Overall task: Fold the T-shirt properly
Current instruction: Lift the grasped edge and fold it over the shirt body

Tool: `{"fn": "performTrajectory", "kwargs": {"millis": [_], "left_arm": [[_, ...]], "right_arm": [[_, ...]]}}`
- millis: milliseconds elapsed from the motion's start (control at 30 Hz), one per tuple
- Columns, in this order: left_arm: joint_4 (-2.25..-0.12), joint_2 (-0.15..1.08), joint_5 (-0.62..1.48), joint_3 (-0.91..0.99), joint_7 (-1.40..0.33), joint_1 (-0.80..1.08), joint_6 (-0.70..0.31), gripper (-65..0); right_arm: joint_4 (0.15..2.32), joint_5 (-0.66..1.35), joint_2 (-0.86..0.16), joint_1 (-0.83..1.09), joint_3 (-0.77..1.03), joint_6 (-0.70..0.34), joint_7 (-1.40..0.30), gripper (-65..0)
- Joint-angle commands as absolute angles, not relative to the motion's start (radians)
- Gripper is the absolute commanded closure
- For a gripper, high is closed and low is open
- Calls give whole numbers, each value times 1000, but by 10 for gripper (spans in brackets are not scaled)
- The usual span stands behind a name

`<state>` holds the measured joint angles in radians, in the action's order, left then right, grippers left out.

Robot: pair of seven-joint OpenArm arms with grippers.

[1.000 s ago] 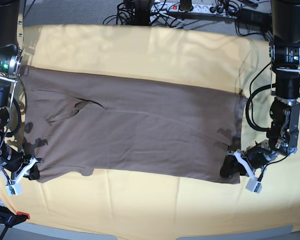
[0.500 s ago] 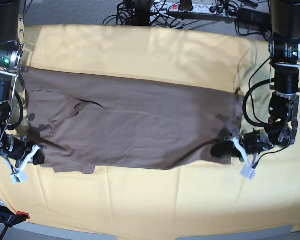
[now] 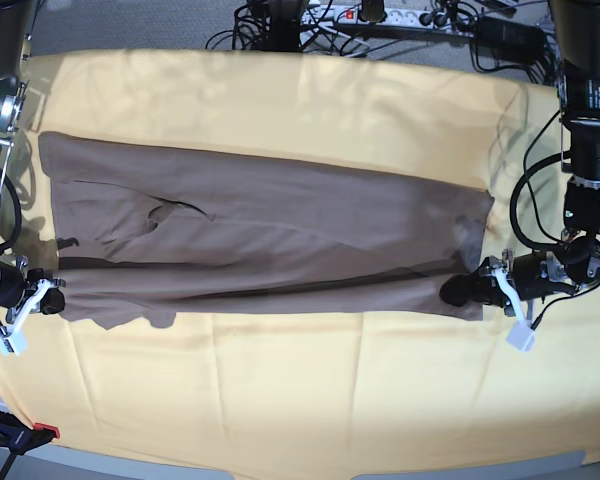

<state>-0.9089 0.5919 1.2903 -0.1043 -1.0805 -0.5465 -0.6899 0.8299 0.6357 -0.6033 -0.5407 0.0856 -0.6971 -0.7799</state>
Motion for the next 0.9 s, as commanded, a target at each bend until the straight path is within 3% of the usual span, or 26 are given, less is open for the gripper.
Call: {"fn": "performTrajectory", "kwargs": {"millis": [0,267,867], "left_arm": [[-931,614,1343,-95,-1101,-578,-698,0],[-1049,630,1484,-95,-1336,-577,-698,0],[-1177,707,1456,-59,-1269,-591,-698,0]], "right_arm": [[844,664,-632,-574,89,-698,-780,0],[844,688,-632,-574,89,-698,-815,0],[844,707,-632,-577,89,-698,-816,0]]}}
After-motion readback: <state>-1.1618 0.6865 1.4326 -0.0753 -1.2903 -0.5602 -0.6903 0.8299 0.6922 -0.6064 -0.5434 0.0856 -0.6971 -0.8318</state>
